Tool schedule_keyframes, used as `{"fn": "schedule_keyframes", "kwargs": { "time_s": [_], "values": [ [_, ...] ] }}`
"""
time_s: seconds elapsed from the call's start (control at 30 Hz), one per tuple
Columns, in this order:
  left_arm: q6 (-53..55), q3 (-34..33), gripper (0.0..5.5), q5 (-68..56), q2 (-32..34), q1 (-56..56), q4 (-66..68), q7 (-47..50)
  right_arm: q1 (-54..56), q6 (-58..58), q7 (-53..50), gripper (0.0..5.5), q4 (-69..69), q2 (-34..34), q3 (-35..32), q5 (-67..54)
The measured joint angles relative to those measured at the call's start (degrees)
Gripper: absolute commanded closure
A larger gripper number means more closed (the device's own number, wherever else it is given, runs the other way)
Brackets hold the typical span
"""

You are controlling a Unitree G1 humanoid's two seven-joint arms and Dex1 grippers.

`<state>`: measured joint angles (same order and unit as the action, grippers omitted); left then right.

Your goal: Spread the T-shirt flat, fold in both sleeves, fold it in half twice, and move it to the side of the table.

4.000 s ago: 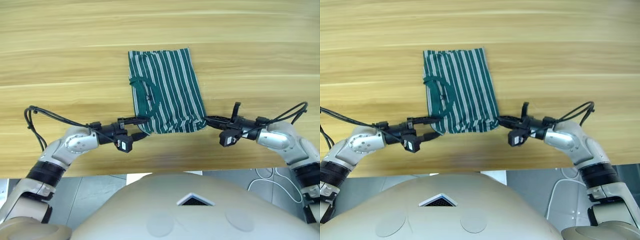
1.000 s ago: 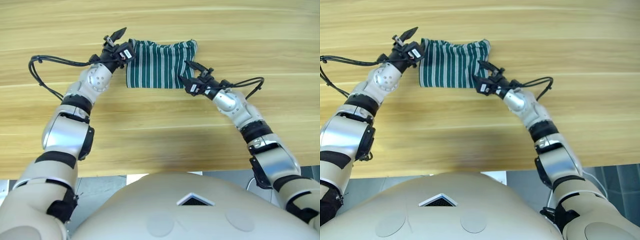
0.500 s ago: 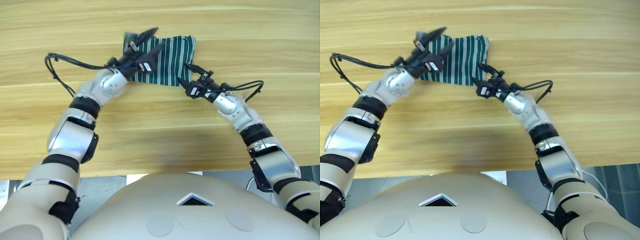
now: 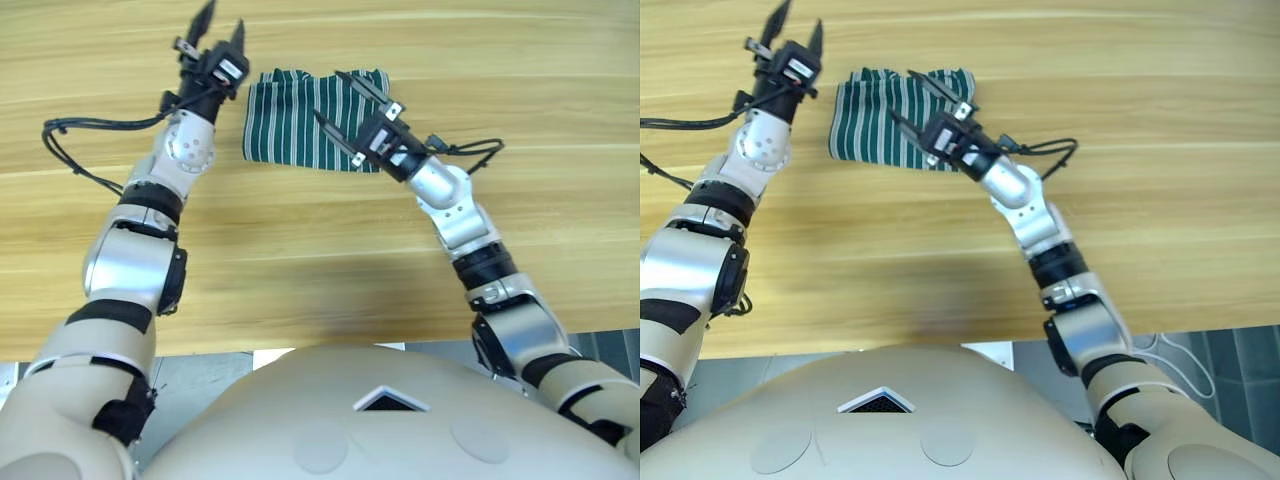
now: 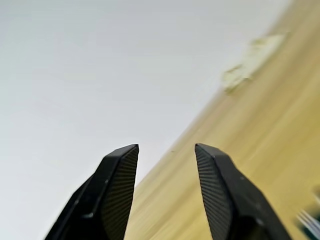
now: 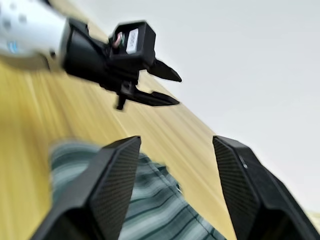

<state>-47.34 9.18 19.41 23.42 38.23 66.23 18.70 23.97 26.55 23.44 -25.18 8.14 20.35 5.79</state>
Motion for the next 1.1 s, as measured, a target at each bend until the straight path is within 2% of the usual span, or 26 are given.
{"fn": "schedule_keyframes", "kwargs": {
  "time_s": [0.13, 0.33, 0.43, 0.53, 0.73, 0.8, 0.93, 1.1],
  "values": [
    [-4.0, -8.9, 3.41, -9.8, 0.5, -4.9, -3.3, 0.5, 11.1, -6.0, 3.1, 2.84, -19.3, -4.4, -3.8, -3.7],
    [-6.5, -15.7, 3.41, -17.6, 0.0, -11.0, -10.7, -2.2, 23.2, -18.9, -1.6, 2.84, -47.3, -4.6, -12.4, -5.4],
    [-6.2, -17.2, 3.41, -19.3, -0.4, -11.6, -11.7, -4.3, 24.6, -22.1, -6.1, 2.84, -49.7, -4.5, -16.2, -6.2],
    [-6.0, -18.5, 3.41, -19.7, -1.3, -12.5, -11.7, -5.7, 25.3, -25.4, -14.6, 2.84, -51.0, -2.6, -23.3, -9.2],
    [-6.0, -20.9, 3.41, -21.6, -2.2, -13.3, -11.4, -8.2, 24.6, -29.1, -22.6, 2.84, -51.0, 7.0, -43.7, -23.3],
    [-5.7, -21.1, 3.41, -21.9, -2.7, -13.7, -10.8, -8.6, 22.7, -29.1, -26.1, 2.84, -50.7, 11.4, -47.7, -25.2],
    [-3.0, -19.7, 3.41, -20.7, -5.4, -13.9, -7.5, -10.4, 16.3, -27.2, -32.7, 2.84, -49.9, 20.0, -52.5, -26.2],
    [-1.0, -16.4, 3.41, -18.6, -10.3, -13.9, -5.6, -13.2, 12.0, -23.8, -37.4, 2.84, -49.3, 22.5, -55.4, -26.2]
  ]
}}
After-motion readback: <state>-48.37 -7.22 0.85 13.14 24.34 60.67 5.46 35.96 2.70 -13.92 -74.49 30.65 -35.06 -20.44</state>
